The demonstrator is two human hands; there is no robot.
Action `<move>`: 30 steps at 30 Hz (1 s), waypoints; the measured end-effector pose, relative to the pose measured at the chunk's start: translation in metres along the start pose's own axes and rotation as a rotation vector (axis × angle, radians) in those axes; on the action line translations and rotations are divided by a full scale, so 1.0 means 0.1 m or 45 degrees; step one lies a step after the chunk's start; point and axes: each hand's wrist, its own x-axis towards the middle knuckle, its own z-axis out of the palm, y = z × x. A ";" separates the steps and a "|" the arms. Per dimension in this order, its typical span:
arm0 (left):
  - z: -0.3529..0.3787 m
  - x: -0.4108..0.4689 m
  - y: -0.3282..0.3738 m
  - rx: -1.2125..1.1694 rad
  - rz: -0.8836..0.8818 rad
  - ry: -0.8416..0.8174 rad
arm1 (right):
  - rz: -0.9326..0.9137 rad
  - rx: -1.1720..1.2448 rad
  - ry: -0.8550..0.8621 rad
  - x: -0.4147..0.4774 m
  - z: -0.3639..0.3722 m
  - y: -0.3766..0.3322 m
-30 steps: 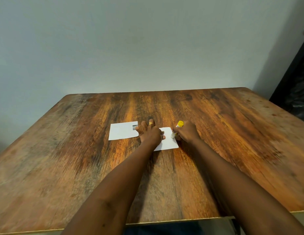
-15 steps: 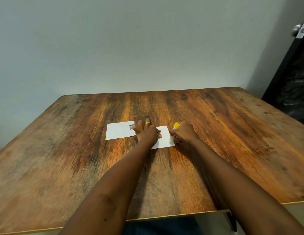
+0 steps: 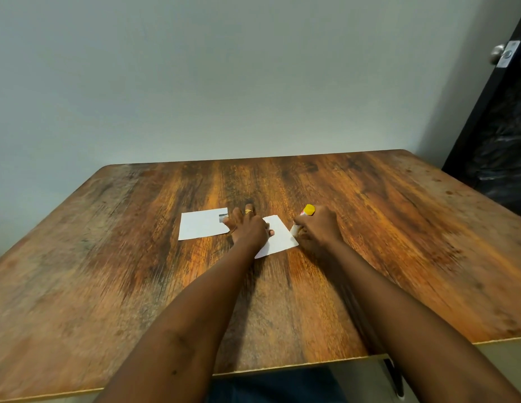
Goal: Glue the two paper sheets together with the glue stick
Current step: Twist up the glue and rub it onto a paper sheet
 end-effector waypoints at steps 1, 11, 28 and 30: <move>0.00 -0.01 0.00 -0.003 0.005 0.014 | 0.001 0.020 0.039 0.01 -0.01 0.02; -0.04 -0.09 -0.03 0.168 0.116 0.205 | 0.032 0.039 0.037 0.12 0.08 0.10; -0.05 -0.06 0.05 0.095 0.169 0.061 | -0.007 0.006 -0.032 0.31 0.22 0.15; -0.04 -0.06 0.05 0.069 0.151 0.047 | -0.016 0.003 -0.056 0.32 0.22 0.14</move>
